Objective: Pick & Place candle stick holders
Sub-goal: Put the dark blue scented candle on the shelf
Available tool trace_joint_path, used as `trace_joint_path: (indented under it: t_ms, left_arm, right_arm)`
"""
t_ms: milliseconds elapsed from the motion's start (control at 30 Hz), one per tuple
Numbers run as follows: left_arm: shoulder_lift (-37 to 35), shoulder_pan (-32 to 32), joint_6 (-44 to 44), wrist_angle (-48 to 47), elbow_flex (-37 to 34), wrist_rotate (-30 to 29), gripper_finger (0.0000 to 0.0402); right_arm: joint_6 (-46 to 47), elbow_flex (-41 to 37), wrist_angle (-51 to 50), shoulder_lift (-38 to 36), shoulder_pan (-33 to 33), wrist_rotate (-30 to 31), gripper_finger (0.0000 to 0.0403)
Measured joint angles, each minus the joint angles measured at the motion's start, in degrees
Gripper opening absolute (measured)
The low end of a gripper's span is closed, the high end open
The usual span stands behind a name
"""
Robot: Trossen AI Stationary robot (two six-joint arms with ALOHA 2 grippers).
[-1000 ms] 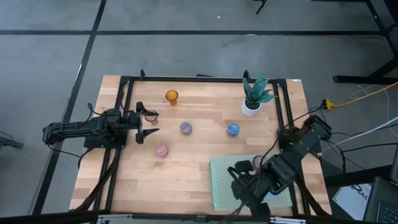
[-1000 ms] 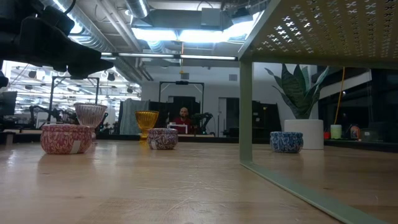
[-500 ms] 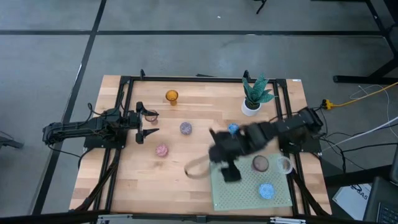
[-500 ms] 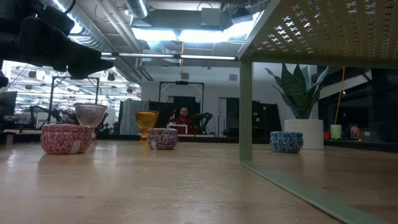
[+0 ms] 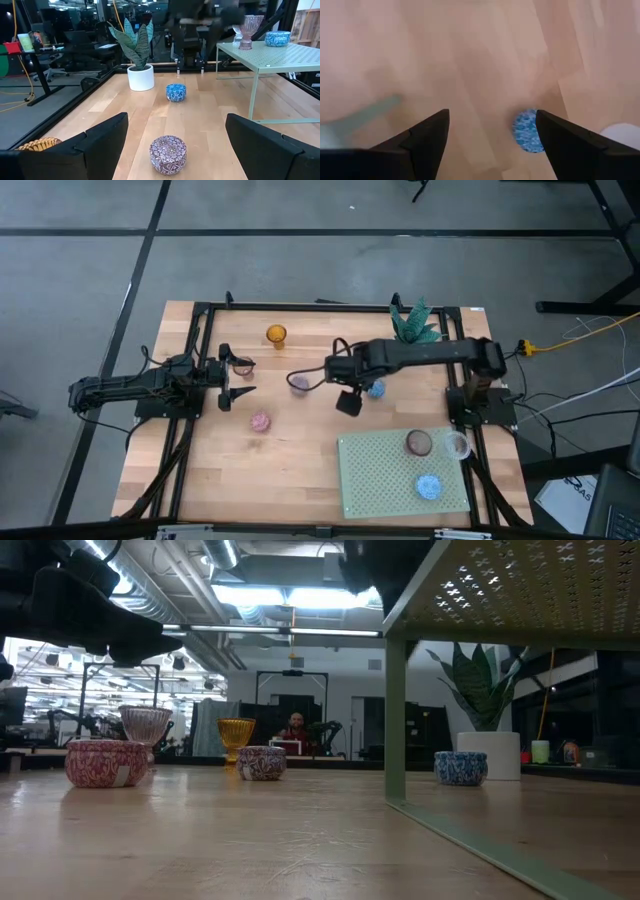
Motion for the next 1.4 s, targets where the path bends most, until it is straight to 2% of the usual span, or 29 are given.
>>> trace_joint_path:
  t_ms: [300, 467, 800, 1100, 1200, 1400]
  left_arm:
    - [0.0, 0.01, 0.0, -0.01, 0.0, -0.01, 0.0334]
    - [0.0, 0.01, 0.0, -0.02, -0.01, 0.0, 0.0334]
    - [0.0, 0.01, 0.0, 0.0, -0.01, -0.01, 0.0334]
    - [0.0, 0.01, 0.0, 0.0, -0.01, 0.0, 0.0334]
    - [0.0, 0.01, 0.0, 0.0, 0.01, 0.01, 0.0334]
    - [0.0, 0.0, 0.0, -0.02, -0.01, 0.01, 0.0334]
  right_arm:
    - [4.27, -13.59, 5.39, -2.19, -5.48, -0.03, 0.0301]
    - [4.25, -20.2, 11.15, -5.37, -6.77, -2.69, 0.0301]
    - [2.45, -31.86, 14.88, -11.89, -8.42, -3.21, 0.0303]
    - [-0.61, -36.7, 20.68, -13.85, -8.93, -5.46, 0.0371]
    - [-2.3, -36.91, 20.99, -13.48, -8.93, -3.95, 0.0392]
    - [-6.43, -36.89, 22.56, -11.35, -9.36, -3.37, 0.0397]
